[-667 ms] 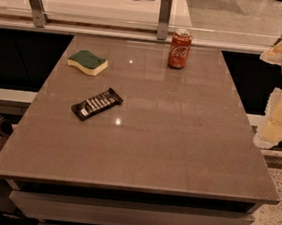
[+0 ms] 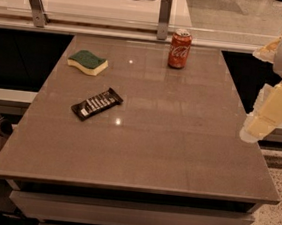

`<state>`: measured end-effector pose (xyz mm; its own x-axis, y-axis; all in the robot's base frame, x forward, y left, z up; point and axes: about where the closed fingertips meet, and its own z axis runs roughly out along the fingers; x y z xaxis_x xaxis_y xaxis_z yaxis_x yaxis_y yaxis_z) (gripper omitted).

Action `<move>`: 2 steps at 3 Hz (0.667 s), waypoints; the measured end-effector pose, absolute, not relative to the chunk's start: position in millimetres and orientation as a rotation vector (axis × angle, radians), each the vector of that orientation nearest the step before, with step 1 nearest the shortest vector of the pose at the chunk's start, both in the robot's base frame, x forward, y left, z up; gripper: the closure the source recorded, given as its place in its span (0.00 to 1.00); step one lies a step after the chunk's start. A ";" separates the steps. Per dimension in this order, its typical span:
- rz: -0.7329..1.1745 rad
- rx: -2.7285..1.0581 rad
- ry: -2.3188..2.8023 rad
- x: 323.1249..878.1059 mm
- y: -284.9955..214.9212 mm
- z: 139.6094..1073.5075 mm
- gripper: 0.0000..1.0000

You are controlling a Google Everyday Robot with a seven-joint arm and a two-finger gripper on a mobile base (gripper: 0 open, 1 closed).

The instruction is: Pick sponge

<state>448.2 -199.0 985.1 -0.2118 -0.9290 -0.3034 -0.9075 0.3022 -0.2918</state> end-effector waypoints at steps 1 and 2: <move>0.048 -1.538 2.066 464.5 -167.6 978.4 0.00; 0.170 -1.420 1.973 482.7 -131.7 970.7 0.00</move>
Offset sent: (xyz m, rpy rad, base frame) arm 0.0639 0.1083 -0.0212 0.5356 -0.1864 -0.0140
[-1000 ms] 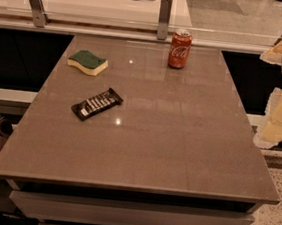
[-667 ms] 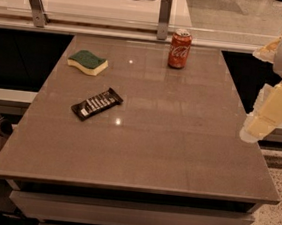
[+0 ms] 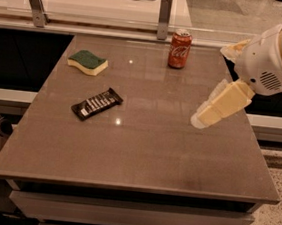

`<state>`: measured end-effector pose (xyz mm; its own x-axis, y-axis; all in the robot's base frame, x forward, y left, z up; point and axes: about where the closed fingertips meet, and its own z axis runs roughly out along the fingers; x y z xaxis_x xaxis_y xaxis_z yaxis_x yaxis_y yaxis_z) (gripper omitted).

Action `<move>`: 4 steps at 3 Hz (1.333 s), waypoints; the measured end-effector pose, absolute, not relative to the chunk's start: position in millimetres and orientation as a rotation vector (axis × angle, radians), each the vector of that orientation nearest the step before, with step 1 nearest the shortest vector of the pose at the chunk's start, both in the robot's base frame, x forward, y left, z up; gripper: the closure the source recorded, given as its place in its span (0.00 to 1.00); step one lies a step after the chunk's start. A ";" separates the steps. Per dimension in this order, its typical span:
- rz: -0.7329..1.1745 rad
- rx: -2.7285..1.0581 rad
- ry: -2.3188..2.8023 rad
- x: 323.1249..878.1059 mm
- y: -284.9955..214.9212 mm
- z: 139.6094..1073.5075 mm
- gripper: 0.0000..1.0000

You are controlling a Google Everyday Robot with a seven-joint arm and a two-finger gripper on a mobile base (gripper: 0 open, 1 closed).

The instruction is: Pick sponge

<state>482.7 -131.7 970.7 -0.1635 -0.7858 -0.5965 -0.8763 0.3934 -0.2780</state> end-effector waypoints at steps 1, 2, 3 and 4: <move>0.282 -1.307 1.874 505.7 -93.6 965.2 0.00; 0.376 -1.208 1.782 537.6 -58.5 959.0 0.00; 0.465 -1.131 1.727 569.0 -26.9 948.8 0.00; 0.540 -1.096 1.680 599.3 2.3 941.9 0.00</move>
Offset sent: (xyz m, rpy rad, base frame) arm 0.0966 0.1067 -0.0216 0.4772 -0.1475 -0.0104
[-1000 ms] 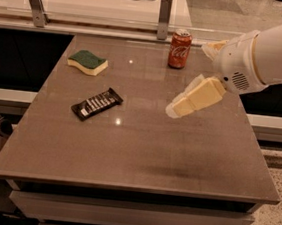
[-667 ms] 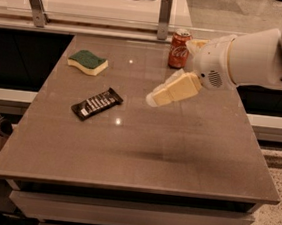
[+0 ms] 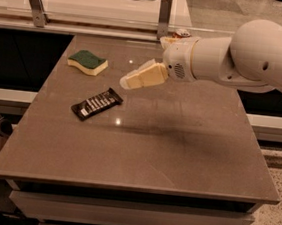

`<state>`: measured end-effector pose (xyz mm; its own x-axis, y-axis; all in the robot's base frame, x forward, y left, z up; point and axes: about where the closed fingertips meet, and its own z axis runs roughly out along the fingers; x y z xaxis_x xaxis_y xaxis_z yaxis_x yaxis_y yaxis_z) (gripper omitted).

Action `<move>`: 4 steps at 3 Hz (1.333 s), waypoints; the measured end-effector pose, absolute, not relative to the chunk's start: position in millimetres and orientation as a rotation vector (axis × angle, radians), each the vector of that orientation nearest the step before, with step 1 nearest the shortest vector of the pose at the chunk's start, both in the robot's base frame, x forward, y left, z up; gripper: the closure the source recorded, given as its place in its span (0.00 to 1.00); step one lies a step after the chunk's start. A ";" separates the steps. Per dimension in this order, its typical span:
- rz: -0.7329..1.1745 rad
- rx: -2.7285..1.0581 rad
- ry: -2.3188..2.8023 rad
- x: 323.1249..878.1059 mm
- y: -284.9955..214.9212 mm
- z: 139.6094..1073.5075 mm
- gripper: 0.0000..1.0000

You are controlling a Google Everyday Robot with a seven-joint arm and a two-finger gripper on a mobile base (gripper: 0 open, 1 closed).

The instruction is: Pick sponge

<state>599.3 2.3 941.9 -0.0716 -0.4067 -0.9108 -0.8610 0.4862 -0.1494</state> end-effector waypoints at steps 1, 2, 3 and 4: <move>0.540 -1.096 1.680 599.3 2.4 942.0 0.00; 0.540 -1.145 1.682 615.2 26.1 939.9 0.00; 0.542 -1.224 1.689 640.0 64.6 932.1 0.00; 0.544 -1.267 1.692 654.8 92.5 923.0 0.00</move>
Offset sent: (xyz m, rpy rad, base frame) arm 0.0617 0.0821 -0.0098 -0.1078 0.0208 0.1098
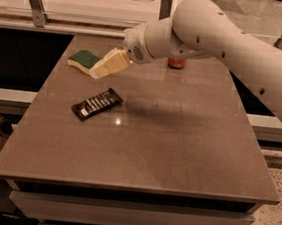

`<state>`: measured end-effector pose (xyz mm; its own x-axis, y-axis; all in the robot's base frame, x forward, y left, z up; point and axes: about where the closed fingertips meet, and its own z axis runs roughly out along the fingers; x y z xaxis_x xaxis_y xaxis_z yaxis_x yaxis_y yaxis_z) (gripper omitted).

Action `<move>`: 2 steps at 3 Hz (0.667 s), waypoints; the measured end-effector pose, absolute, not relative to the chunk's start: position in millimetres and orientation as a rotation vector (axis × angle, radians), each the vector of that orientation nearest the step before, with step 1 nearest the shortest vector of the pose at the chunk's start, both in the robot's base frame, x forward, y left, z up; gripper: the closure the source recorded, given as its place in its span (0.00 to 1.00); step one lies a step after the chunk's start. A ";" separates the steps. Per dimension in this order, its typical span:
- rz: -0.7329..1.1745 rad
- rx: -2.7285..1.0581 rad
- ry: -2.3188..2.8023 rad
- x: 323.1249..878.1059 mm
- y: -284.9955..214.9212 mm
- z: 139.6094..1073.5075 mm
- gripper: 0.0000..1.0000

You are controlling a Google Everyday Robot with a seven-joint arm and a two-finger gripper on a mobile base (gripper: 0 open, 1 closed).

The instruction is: Pick sponge

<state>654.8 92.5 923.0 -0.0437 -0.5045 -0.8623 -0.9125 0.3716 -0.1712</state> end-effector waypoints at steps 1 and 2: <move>0.565 -1.268 1.682 671.9 116.3 910.1 0.00; 0.599 -1.245 1.676 693.6 134.5 896.2 0.00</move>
Offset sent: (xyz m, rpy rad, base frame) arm 0.0686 0.0587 -0.0442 0.0874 0.0293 0.0048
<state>693.6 134.5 896.2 -0.0509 -0.4649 -0.8839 -0.9198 0.3666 -0.1399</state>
